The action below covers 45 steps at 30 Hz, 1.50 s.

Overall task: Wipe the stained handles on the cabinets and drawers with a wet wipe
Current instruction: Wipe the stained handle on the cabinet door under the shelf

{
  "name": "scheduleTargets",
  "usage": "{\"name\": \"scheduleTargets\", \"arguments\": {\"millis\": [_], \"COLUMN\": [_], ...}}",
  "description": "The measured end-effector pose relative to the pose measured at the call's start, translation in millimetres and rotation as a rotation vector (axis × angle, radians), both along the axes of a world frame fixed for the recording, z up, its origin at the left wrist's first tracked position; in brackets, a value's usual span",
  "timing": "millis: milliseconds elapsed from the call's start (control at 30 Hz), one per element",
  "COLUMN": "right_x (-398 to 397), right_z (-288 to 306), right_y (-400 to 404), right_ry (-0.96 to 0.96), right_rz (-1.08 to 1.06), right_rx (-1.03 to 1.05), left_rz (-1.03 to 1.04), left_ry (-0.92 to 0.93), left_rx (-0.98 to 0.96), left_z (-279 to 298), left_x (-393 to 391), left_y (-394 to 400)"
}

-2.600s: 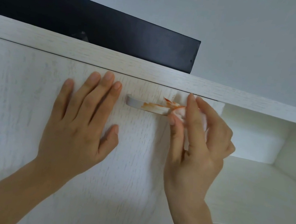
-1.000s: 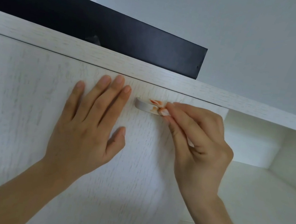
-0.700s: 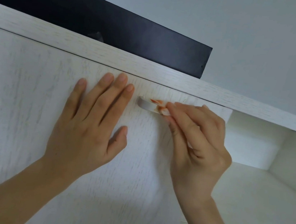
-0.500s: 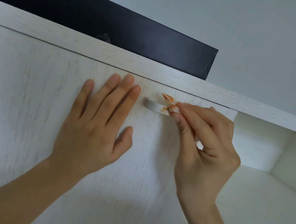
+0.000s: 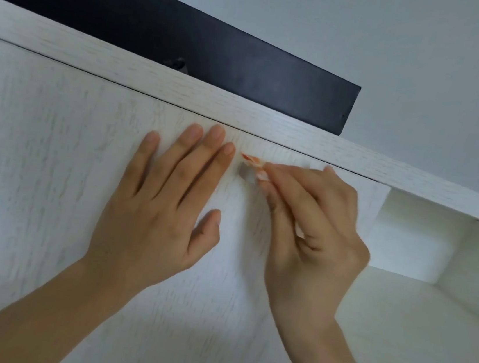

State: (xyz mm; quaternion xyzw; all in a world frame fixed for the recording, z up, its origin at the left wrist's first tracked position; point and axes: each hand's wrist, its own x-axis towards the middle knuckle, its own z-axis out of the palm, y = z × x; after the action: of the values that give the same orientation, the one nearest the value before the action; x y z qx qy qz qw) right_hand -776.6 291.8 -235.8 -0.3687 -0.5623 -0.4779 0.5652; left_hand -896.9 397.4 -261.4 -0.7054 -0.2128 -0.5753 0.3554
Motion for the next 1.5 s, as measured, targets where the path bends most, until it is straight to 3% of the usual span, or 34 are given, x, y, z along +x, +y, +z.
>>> {"name": "scheduleTargets", "arguments": {"millis": [67, 233, 500, 667, 800, 967, 1167, 1333, 1500], "right_x": [-2, 1, -7, 1, -16, -10, -24, -27, -19], "right_z": [0, -5, -2, -4, 3, -6, -4, -1, -6], "right_y": [0, -13, 7, 1, 13, 0, 13, 16, 10], "right_ry": [0.009, 0.259, 0.032, 0.074, -0.065, 0.246, 0.194, 0.038, 0.213], "right_rz": [-0.005, 0.061, 0.004, -0.022, -0.024, 0.053, 0.044, -0.027, 0.001], "right_rx": [-0.02, 0.129, 0.065, 0.073, -0.042, 0.129, 0.124, 0.084, 0.163], "left_rz": [0.001, -0.01, -0.014, -0.033, -0.033, -0.002, -0.006, -0.017, -0.012], "left_ry": [0.0, -0.014, -0.013, -0.033, -0.045, -0.098, -0.112, -0.11, -0.105], "left_rx": [0.004, 0.0, 0.002, -0.004, 0.013, -0.055, -0.032, -0.016, -0.026], "left_z": [0, 0, 0, -1, -1, -2, -2, -1, -1], "left_x": [0, 0, 0, 0, 1, 0, 0, -1, 0], "left_y": [1, -1, 1, 2, 1, 0, 1, 2, 2]}}
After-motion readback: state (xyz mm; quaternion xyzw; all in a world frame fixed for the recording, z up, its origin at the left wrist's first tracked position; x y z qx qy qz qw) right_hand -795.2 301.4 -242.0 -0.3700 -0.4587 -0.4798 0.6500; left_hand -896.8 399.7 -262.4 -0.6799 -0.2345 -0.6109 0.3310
